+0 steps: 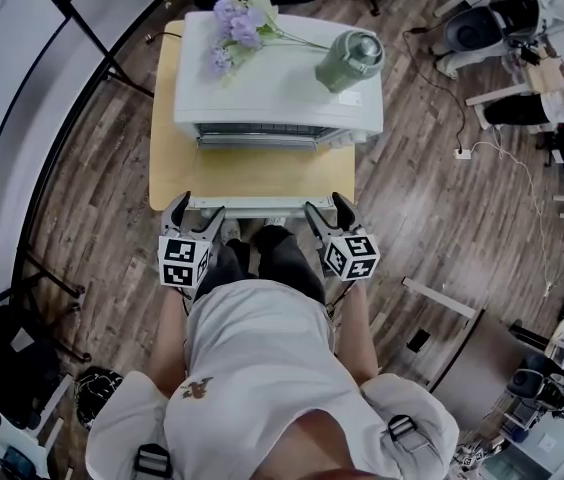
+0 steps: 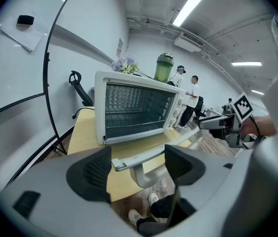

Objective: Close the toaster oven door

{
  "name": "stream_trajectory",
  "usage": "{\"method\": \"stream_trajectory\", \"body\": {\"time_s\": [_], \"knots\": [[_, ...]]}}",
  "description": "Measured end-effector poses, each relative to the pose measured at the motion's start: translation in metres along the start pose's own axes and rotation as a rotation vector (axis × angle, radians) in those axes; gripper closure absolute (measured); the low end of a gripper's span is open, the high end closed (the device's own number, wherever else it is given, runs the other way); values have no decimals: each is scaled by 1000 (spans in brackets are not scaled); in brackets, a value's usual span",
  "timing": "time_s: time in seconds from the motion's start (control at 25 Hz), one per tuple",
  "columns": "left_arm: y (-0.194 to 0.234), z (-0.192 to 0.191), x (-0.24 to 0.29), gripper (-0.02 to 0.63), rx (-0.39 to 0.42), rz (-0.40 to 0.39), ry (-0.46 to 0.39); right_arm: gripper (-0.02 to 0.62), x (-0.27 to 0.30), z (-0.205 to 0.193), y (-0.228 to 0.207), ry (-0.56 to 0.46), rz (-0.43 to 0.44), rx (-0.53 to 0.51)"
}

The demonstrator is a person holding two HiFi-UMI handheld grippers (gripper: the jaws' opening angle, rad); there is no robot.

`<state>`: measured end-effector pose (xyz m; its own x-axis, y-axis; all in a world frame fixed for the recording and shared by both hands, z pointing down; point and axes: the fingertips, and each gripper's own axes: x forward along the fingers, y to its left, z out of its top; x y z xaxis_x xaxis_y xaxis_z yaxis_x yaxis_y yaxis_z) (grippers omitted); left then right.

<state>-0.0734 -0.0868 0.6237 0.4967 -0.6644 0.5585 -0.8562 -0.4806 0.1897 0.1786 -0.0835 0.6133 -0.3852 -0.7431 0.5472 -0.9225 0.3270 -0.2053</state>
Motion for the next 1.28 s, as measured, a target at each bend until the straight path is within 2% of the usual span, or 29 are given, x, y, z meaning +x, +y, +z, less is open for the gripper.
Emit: {"method": "stream_trajectory", "body": {"time_s": [0.28, 0.56, 0.64, 0.8, 1.04, 1.28], "knots": [[1, 12, -3, 278, 15, 17, -20, 290, -2, 14, 2, -27, -17, -45], [0, 13, -2, 279, 15, 22, -2, 298, -11, 41, 19, -81, -24, -212], [0, 13, -2, 279, 15, 27, -2, 313, -15, 49, 34, -99, 15, -273], [1, 17, -2, 279, 16, 31, -8, 325, -17, 44, 70, -80, 145, -395], [3, 24, -3, 281, 18, 37, -19, 374, -20, 28, 107, -40, 302, -479], [4, 32, -1, 281, 17, 35, -29, 380, -2, 8, 108, 41, 328, -541]]}}
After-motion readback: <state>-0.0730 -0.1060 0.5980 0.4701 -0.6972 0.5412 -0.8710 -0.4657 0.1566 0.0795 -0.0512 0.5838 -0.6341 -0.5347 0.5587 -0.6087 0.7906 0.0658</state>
